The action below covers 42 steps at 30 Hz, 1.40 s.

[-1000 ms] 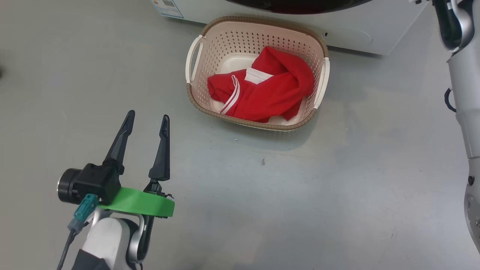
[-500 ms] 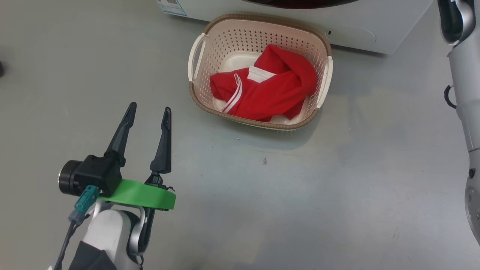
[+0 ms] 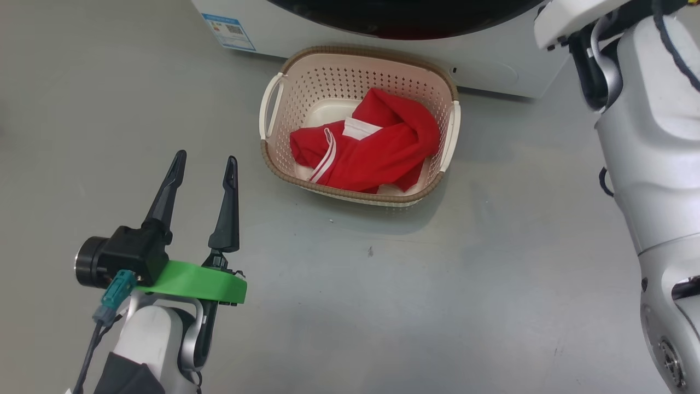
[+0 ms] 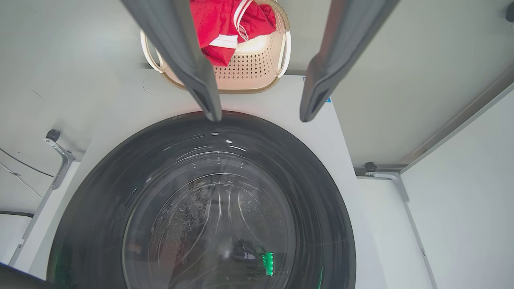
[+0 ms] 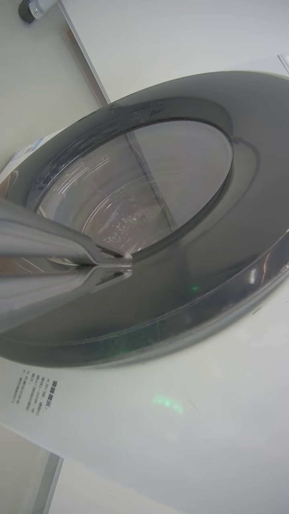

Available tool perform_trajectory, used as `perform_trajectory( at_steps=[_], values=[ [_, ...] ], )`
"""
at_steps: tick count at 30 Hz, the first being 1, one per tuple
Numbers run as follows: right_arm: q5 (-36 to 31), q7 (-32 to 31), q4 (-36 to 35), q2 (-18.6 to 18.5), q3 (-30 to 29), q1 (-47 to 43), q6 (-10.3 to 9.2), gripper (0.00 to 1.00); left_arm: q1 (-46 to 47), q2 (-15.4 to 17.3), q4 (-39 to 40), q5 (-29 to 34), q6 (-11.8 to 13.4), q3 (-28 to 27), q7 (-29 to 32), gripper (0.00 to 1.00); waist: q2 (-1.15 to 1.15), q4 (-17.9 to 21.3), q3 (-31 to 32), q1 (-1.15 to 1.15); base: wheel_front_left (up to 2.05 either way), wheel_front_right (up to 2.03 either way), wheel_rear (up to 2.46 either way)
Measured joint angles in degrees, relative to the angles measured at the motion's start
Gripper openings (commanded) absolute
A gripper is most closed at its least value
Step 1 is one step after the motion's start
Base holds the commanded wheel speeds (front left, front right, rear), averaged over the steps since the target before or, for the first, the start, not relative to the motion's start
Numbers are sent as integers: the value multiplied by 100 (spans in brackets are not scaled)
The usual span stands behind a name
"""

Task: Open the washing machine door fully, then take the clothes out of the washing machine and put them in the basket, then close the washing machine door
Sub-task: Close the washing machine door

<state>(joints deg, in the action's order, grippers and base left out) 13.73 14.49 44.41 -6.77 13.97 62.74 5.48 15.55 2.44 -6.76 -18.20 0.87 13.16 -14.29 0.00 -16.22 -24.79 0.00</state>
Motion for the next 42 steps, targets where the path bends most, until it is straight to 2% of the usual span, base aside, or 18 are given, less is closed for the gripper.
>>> perform_trajectory(
  at_steps=[1,2,5,6,19,28,32,36,42],
  values=[
    [14,2,-1,12,4,-91,0,0,-2,0,-13,16,0,-7,0,100,0,33,30,0,0,0,0],
    [29,2,-1,23,16,-181,1,20,-3,3,-20,16,0,-23,0,100,0,69,60,0,0,0,0],
    [48,2,-23,60,29,-462,2,88,-4,22,-31,40,0,-65,0,100,0,179,164,0,0,0,0],
    [59,2,-86,77,25,-561,3,100,-4,31,-32,49,0,-78,0,100,0,217,200,0,0,0,0],
    [153,2,-951,221,-152,-2248,42,100,-210,153,-231,160,1,-221,-15,100,0,729,786,0,0,0,0],
    [185,2,-1365,296,-188,-3520,-16,100,-661,202,-482,160,2,-255,-15,100,0,1100,1271,0,0,0,0],
    [183,2,-1524,322,-174,-4067,-68,100,-889,201,-577,158,2,-231,-15,100,0,1244,1511,0,0,0,0],
    [180,1,-1794,326,-256,-4507,-199,100,-1063,197,-600,157,2,-181,-15,100,0,1363,1750,0,0,0,0],
    [179,1,-2093,345,-242,-5058,-264,100,-1337,199,-631,153,2,-185,-15,100,0,1523,2054,0,0,0,0]
  ],
)
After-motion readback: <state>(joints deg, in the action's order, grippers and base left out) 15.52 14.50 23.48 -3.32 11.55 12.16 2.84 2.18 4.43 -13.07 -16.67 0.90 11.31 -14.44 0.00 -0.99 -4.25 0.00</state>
